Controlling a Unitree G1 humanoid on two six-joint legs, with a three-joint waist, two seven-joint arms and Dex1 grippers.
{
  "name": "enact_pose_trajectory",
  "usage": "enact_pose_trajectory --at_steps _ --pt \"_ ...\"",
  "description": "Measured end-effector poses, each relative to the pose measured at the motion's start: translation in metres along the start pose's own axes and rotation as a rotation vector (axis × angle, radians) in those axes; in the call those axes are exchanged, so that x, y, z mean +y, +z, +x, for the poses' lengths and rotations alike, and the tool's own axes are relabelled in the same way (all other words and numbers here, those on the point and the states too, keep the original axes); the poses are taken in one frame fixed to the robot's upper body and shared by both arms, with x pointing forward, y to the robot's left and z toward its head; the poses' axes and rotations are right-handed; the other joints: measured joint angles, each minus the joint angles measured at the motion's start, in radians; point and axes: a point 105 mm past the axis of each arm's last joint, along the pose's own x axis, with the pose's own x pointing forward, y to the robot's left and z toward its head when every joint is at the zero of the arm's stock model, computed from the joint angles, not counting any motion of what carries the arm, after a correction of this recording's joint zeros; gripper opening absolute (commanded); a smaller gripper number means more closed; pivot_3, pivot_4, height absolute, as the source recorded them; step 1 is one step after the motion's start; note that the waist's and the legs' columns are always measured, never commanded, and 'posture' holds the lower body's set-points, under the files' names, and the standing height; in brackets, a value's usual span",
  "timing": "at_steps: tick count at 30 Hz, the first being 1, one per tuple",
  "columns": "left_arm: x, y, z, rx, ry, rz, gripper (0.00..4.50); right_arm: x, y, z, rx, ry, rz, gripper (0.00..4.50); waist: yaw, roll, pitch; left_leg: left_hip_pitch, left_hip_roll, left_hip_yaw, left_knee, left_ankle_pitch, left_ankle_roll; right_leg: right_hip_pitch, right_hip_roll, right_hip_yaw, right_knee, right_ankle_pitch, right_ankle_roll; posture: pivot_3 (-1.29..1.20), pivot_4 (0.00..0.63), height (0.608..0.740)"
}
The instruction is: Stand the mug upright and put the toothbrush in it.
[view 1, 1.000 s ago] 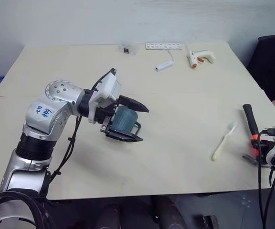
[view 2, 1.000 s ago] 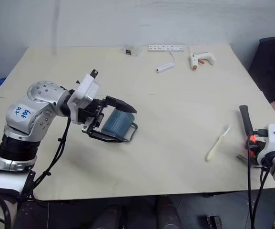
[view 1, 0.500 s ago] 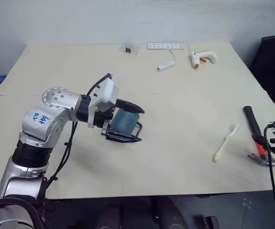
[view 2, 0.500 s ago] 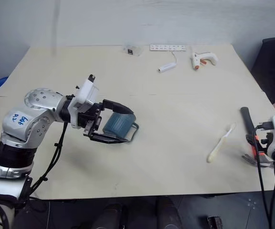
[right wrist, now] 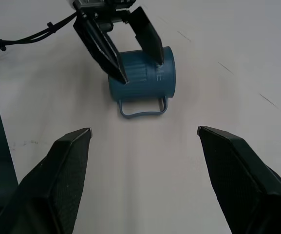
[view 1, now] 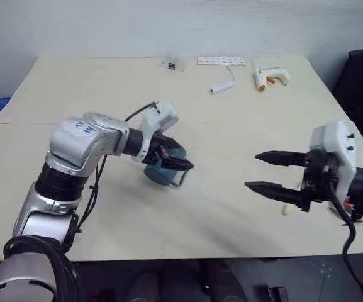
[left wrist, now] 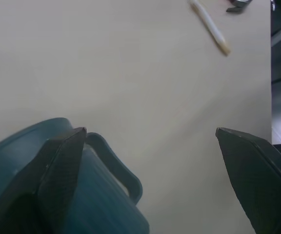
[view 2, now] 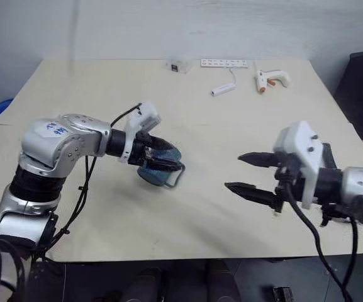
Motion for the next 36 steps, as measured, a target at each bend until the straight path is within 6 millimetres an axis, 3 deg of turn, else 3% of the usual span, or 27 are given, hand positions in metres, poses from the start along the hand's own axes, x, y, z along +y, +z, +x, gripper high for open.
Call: enact_pose_trajectory --at_steps 15,21,25,28,33,36 --pt "0.007 -0.008 0.001 0.102 -0.008 -0.059 4.5 -0.005 -0.009 0.005 -0.009 -0.056 0.026 3.62 -0.003 0.0 0.0 0.004 0.0 0.001 0.0 0.0 -0.001 0.001 0.0 0.0 0.001 -0.001 -0.002 0.0 0.15 0.74" --pt "0.047 -0.039 -0.023 0.222 0.158 -0.014 4.5 -0.007 -0.01 0.005 -0.014 -0.075 0.026 3.62 -0.006 0.002 -0.002 0.019 0.001 0.003 -0.007 0.0 -0.001 0.013 0.001 0.0 0.0 -0.004 -0.006 0.0 0.15 0.74" --pt "0.061 -0.068 -0.024 0.295 0.185 -0.119 4.5 -0.007 -0.013 0.009 -0.004 -0.074 0.028 3.62 -0.002 -0.001 0.0 0.01 0.001 0.0 -0.006 0.0 -0.001 0.006 0.002 -0.001 0.0 -0.003 -0.005 0.0 0.15 0.74" --pt "0.058 -0.062 -0.02 0.285 0.173 -0.102 4.5 -0.007 -0.012 0.01 -0.015 -0.076 0.024 3.62 0.007 -0.001 0.0 -0.004 0.001 -0.002 0.0 0.0 -0.001 -0.005 0.0 -0.002 0.007 -0.003 -0.003 0.0 0.15 0.74" --pt "0.067 -0.064 -0.023 0.273 0.215 -0.123 4.5 -0.01 -0.011 0.01 -0.024 -0.094 0.022 3.62 0.023 -0.001 0.0 -0.005 0.0 0.0 0.0 0.0 -0.001 -0.006 -0.001 -0.002 0.004 -0.002 -0.002 0.0 0.15 0.74" --pt "0.075 -0.064 -0.03 0.25 0.262 -0.141 3.95 -0.012 -0.01 0.009 -0.029 -0.102 0.017 3.65 0.022 -0.001 0.001 -0.004 0.0 0.0 0.001 0.0 -0.001 -0.006 0.0 -0.002 0.002 -0.002 -0.002 0.0 0.15 0.74"
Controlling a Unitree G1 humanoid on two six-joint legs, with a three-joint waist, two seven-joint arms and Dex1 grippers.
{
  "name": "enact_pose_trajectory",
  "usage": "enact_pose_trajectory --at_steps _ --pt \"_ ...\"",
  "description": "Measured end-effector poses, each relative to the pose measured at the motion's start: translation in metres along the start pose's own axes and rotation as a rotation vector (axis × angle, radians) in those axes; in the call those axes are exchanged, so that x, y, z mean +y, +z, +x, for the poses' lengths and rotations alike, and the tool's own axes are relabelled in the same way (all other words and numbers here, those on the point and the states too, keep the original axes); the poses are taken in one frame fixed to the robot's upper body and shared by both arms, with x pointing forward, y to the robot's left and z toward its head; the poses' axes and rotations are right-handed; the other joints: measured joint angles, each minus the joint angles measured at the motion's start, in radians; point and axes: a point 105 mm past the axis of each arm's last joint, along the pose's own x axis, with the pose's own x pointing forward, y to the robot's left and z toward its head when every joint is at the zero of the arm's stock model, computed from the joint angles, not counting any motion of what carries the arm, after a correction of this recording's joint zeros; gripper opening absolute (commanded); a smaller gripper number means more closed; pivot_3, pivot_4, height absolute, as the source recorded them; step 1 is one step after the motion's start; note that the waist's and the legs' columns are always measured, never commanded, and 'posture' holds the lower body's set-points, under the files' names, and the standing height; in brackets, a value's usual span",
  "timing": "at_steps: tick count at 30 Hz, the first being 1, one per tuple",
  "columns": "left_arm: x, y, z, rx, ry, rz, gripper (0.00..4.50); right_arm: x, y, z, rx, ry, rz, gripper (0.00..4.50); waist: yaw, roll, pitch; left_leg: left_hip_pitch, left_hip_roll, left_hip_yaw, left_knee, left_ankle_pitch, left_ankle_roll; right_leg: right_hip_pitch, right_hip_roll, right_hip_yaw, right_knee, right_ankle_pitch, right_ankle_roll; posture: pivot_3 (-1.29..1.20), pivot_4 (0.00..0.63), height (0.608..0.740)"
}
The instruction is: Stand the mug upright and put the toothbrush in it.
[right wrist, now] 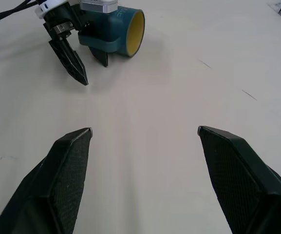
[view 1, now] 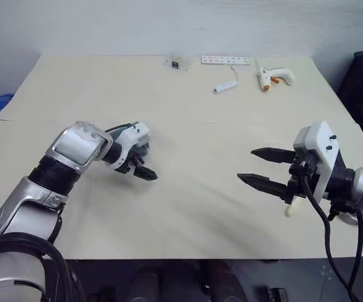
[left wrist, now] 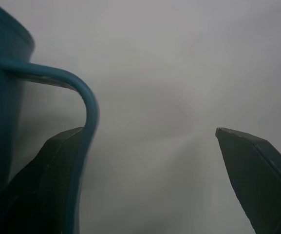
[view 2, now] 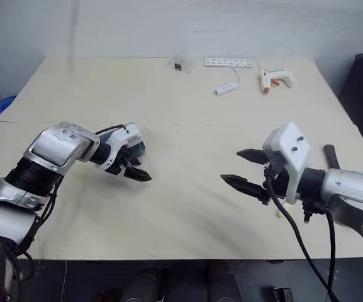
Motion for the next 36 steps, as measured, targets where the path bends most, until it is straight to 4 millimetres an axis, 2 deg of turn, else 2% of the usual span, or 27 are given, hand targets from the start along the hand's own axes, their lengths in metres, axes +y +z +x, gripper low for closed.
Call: enact_pose_trajectory --at_steps 6,12,14,16,24,26,28,33,36 --pt "0.005 0.004 -0.006 -0.035 0.023 0.003 2.28 -0.003 -0.001 0.004 0.004 0.004 0.006 3.65 -0.001 0.0 0.0 0.001 0.0 0.0 0.0 0.0 0.0 0.0 0.0 0.0 0.002 0.0 -0.001 0.0 0.15 0.74" --pt "0.011 0.008 -0.012 -0.058 0.064 0.014 0.38 -0.008 0.001 0.006 -0.005 -0.001 0.0 3.65 0.0 0.0 0.0 0.0 0.0 0.0 0.0 0.0 0.0 0.0 0.0 0.0 0.001 0.0 0.0 0.0 0.15 0.74" --pt "0.014 0.014 -0.018 -0.09 0.084 0.02 0.03 -0.008 0.0 0.007 -0.001 0.006 0.001 3.65 0.0 0.0 0.0 0.001 0.0 0.0 0.0 0.0 0.0 0.0 0.0 0.0 0.002 0.0 0.0 0.0 0.15 0.74" --pt "0.016 0.019 -0.025 -0.119 0.098 0.014 0.03 -0.007 0.0 0.008 -0.002 0.012 -0.002 3.65 0.001 0.0 0.0 0.001 0.0 0.0 0.0 0.0 0.0 0.0 0.0 0.0 0.002 0.0 0.0 0.0 0.15 0.74" --pt "0.012 0.022 -0.026 -0.141 0.076 -0.006 0.03 -0.003 0.0 0.007 -0.004 0.049 -0.005 3.65 0.0 0.0 0.0 0.001 0.0 0.0 0.0 0.0 0.0 0.0 0.0 0.0 0.004 0.0 0.0 0.0 0.15 0.74" --pt "0.002 0.037 -0.023 -0.241 0.023 0.013 0.03 -0.003 0.0 0.007 -0.001 0.055 -0.006 3.65 0.001 0.0 0.0 0.001 0.001 -0.001 0.0 0.0 0.0 0.0 -0.001 0.0 0.004 0.0 0.0 0.0 0.15 0.74" --pt "-0.012 0.062 -0.022 -0.408 -0.041 0.038 0.03 -0.004 0.003 0.007 -0.008 0.054 -0.014 3.65 0.007 -0.001 0.0 0.0 0.002 -0.002 0.001 0.001 -0.001 0.0 -0.002 -0.001 0.003 0.0 0.0 0.0 0.15 0.74" --pt "-0.043 0.107 -0.039 -0.813 -0.158 0.085 0.03 -0.006 0.003 0.005 -0.005 0.054 -0.011 3.65 0.006 -0.001 0.0 0.0 0.001 0.0 0.001 0.001 -0.001 0.0 -0.004 0.0 0.004 0.001 0.002 0.0 0.15 0.74" --pt "-0.065 0.112 -0.031 -0.979 -0.21 0.147 0.03 -0.008 0.003 0.004 -0.005 0.05 -0.008 3.65 0.004 0.0 0.0 0.001 0.001 0.002 0.0 0.001 -0.002 0.001 -0.004 0.002 0.003 0.001 0.002 0.0 0.15 0.74"
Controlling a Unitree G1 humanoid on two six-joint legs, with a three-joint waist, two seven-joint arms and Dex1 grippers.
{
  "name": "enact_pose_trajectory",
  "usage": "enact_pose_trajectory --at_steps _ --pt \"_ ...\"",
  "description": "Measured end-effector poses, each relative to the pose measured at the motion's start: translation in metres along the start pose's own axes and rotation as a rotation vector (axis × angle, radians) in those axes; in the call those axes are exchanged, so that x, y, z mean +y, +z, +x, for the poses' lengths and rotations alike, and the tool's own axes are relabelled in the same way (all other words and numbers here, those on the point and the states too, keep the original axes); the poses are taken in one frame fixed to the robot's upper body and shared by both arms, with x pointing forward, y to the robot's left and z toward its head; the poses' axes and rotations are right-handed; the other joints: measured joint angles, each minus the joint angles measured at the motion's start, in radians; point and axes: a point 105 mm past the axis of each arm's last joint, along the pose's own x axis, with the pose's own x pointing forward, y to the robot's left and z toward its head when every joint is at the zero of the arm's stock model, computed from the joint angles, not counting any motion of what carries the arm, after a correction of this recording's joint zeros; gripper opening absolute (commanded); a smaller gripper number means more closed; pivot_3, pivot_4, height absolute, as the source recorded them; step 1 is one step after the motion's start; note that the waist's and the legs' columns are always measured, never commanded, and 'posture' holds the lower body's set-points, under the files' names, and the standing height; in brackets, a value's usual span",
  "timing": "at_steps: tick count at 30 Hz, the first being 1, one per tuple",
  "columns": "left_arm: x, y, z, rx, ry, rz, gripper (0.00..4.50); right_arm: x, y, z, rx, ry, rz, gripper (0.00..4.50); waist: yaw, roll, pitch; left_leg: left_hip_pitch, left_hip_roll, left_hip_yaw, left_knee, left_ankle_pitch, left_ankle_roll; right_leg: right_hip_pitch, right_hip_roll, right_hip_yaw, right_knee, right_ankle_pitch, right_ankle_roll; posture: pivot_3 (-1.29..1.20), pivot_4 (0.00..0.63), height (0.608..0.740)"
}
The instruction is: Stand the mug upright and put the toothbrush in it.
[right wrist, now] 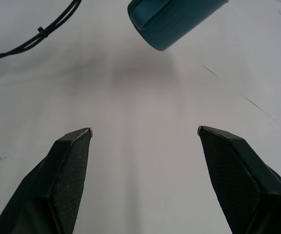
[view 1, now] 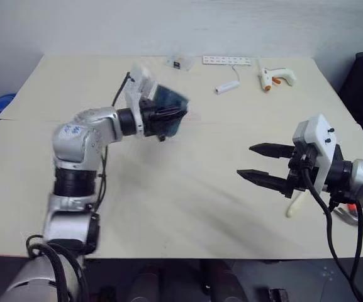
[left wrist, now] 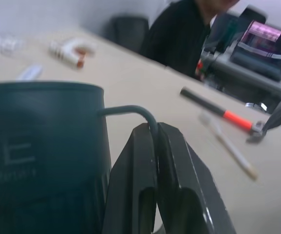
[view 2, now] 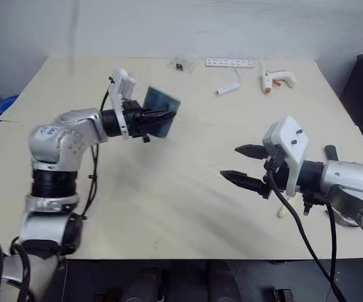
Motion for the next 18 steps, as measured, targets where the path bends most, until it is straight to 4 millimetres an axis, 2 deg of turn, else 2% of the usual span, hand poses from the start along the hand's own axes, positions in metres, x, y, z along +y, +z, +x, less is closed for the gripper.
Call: enact_pose_trajectory --at_steps 4,9,12,18 --pt "-0.02 -0.035 0.012 -0.122 -0.075 -0.047 0.03 -0.001 -0.001 -0.001 0.014 -0.002 -0.002 3.65 0.003 0.0 0.0 0.001 -0.002 0.0 0.0 0.001 -0.002 0.0 0.001 0.0 -0.001 0.0 0.0 0.0 0.15 0.74" --pt "-0.028 -0.073 0.021 -0.1 -0.113 -0.005 0.03 -0.002 -0.001 -0.004 0.037 0.009 0.001 3.65 0.007 0.0 0.0 0.002 -0.002 0.005 0.0 0.001 -0.001 0.001 0.003 0.001 -0.002 0.001 -0.001 0.0 0.15 0.74" --pt "-0.031 -0.094 0.023 -0.061 -0.113 0.023 0.75 -0.005 0.001 -0.008 0.032 -0.006 0.003 3.65 0.009 0.0 0.0 0.002 -0.002 0.005 0.0 0.001 -0.001 0.001 0.003 0.001 -0.002 0.001 -0.001 0.0 0.15 0.74" --pt "-0.032 -0.099 0.016 -0.07 -0.107 0.104 2.63 -0.007 0.003 -0.008 0.031 0.002 0.013 3.65 0.011 0.0 0.0 0.002 -0.001 0.004 0.0 0.001 -0.001 0.001 0.003 0.001 -0.002 0.001 -0.001 0.0 0.15 0.74"
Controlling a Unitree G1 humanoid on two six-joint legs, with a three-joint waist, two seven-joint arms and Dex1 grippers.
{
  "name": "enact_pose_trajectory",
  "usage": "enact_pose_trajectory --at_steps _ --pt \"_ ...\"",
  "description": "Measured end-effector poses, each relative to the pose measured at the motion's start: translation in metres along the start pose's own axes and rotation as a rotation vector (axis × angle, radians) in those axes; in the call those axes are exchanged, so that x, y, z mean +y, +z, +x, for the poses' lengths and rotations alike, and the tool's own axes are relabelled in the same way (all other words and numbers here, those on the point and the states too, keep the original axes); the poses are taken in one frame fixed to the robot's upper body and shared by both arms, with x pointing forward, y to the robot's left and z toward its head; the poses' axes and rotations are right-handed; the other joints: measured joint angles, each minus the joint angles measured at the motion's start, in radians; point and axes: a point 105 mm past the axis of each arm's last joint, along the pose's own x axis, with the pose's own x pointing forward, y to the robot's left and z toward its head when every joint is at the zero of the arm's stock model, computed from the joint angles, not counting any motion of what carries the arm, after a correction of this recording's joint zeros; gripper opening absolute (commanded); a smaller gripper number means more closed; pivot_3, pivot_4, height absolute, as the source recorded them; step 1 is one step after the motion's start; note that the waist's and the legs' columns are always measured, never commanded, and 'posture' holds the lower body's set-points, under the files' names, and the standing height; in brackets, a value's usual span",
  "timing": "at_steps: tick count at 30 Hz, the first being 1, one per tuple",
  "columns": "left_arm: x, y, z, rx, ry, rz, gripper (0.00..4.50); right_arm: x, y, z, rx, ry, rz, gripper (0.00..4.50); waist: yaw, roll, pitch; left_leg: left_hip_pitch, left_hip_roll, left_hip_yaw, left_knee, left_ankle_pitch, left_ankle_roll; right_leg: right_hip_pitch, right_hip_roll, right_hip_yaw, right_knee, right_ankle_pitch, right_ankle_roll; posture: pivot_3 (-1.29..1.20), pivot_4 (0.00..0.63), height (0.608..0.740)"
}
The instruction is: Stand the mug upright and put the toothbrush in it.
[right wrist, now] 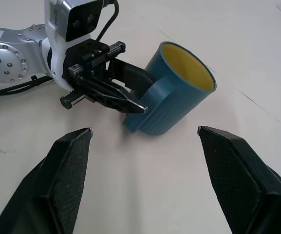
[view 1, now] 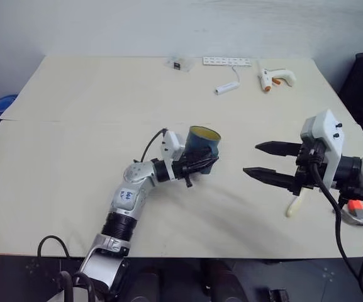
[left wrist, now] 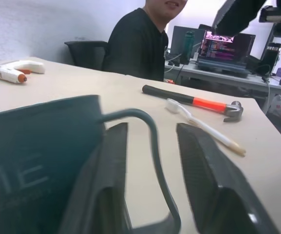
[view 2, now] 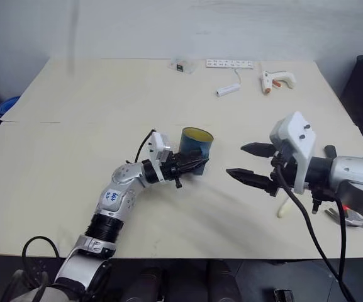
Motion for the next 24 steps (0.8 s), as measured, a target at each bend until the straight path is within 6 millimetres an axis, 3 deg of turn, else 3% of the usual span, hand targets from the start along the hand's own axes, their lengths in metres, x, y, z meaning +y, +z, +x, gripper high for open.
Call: enact_pose_trajectory --at_steps 6,13,17,24 --pt "0.002 -0.008 -0.024 0.064 0.038 -0.006 4.47 -0.003 -0.001 -0.002 0.012 0.007 0.007 3.65 0.0 0.0 0.0 0.0 0.001 -0.002 0.0 0.0 0.0 0.0 0.0 0.0 0.0 0.0 0.0 0.0 0.15 0.74" --pt "-0.007 0.0 -0.051 0.107 0.073 -0.005 4.47 -0.006 -0.008 0.005 0.015 0.016 0.026 3.65 0.0 0.0 0.0 0.0 0.002 -0.002 0.0 0.0 0.0 0.0 -0.001 0.0 0.0 0.0 0.0 0.0 0.15 0.74" --pt "-0.005 -0.001 -0.055 0.12 0.111 -0.045 4.47 -0.004 -0.01 0.01 0.013 0.033 0.022 3.65 0.003 0.0 0.0 0.0 0.002 -0.002 0.0 0.0 0.0 0.0 -0.001 0.0 0.0 0.0 0.0 0.0 0.15 0.74" --pt "0.014 0.035 -0.056 0.115 0.143 -0.195 4.47 -0.007 -0.008 0.01 0.005 0.021 0.013 3.65 0.003 0.0 0.0 0.0 0.0 -0.003 0.0 0.0 0.0 0.0 0.001 -0.001 0.0 0.0 0.0 0.0 0.15 0.74"
